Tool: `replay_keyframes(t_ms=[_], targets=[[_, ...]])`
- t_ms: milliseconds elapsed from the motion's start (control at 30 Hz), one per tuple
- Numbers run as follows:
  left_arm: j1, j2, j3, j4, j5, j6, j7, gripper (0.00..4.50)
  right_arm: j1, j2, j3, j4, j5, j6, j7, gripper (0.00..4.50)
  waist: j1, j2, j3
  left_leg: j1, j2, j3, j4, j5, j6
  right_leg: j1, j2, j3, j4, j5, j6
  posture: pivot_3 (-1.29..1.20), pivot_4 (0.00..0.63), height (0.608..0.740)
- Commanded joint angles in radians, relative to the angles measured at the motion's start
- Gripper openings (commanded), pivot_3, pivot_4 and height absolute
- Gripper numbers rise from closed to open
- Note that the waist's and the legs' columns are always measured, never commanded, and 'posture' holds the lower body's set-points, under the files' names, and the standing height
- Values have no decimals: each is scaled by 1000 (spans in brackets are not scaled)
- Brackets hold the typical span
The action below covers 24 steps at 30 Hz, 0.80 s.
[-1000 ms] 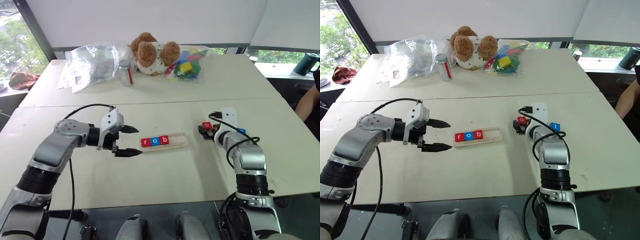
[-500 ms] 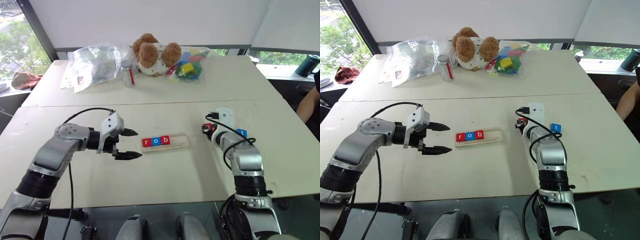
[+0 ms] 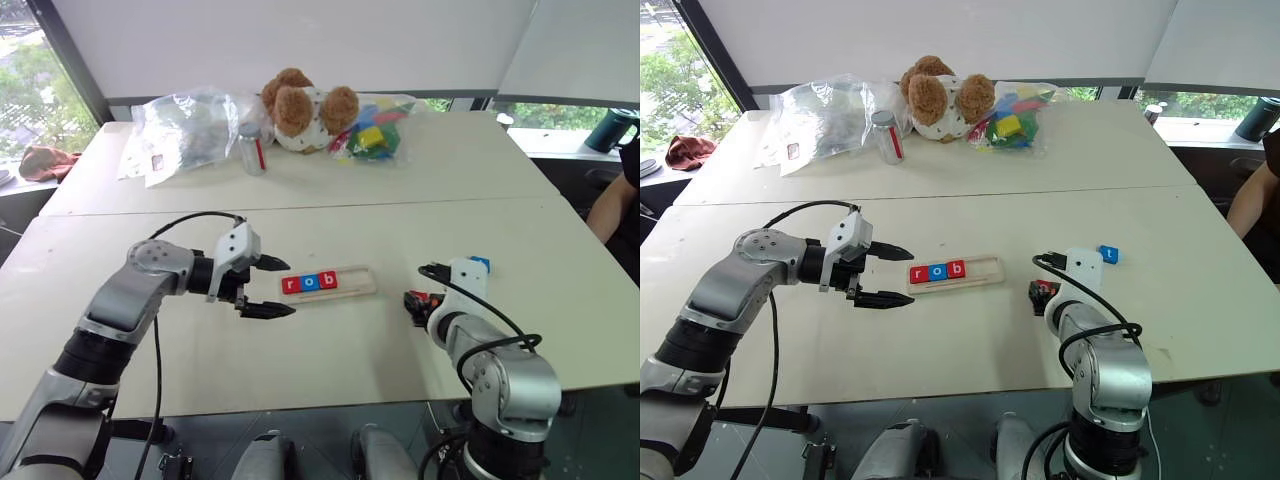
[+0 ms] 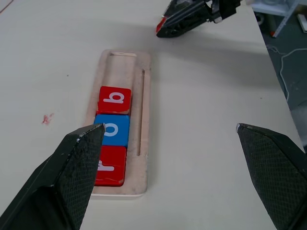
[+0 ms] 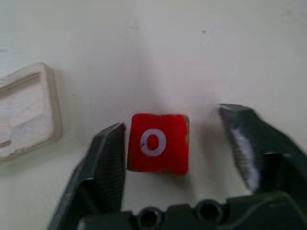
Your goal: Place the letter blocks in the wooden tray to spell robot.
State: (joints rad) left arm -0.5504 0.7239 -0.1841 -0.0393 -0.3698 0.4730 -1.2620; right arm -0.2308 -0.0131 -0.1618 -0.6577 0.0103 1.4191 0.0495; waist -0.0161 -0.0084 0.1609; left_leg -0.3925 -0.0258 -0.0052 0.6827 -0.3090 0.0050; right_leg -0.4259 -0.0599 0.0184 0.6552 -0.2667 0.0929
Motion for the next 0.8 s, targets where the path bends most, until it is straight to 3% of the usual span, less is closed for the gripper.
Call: replay_keyframes(t_ms=[33,133,233,333,400,567,800], targets=[[-8,11,10,-6,7,-15,-11,4500,-4,-58,-34,-17,23,-5,34,4377,5,0,0,0,0,0,0,0,0,1,0,0,0,0,0,0,150,740],[1,27,26,-4,9,-14,-14,4500,-35,-303,4,1,88,-199,241,4377,4,1,1,0,-1,0,1,0,1,1,-1,0,-1,0,0,0,150,740],[7,39,31,-1,9,-17,-20,4500,10,-565,15,66,216,-420,588,4377,1,0,1,0,-2,1,0,-1,2,2,-1,0,-3,0,0,0,150,740],[8,46,27,0,11,-20,-27,4500,91,-759,-13,180,310,-657,917,4377,3,0,1,1,2,-1,-1,-2,4,3,3,-2,-6,0,0,0,150,740],[7,48,25,3,13,-25,-31,4500,113,-857,2,301,307,-810,1063,4377,3,0,1,0,3,-2,-2,-3,5,4,4,-2,-6,0,0,0,150,740],[7,51,27,0,15,-27,-28,4500,13,-931,94,598,249,-1083,1211,4377,-3,-1,2,3,2,3,2,-3,5,6,1,1,-6,0,0,0,150,740],[39,66,44,-36,6,-6,-5,4500,-141,-879,208,874,170,-1297,1263,4377,6,-1,2,1,3,1,0,-2,4,3,0,1,-5,0,0,0,150,740]])
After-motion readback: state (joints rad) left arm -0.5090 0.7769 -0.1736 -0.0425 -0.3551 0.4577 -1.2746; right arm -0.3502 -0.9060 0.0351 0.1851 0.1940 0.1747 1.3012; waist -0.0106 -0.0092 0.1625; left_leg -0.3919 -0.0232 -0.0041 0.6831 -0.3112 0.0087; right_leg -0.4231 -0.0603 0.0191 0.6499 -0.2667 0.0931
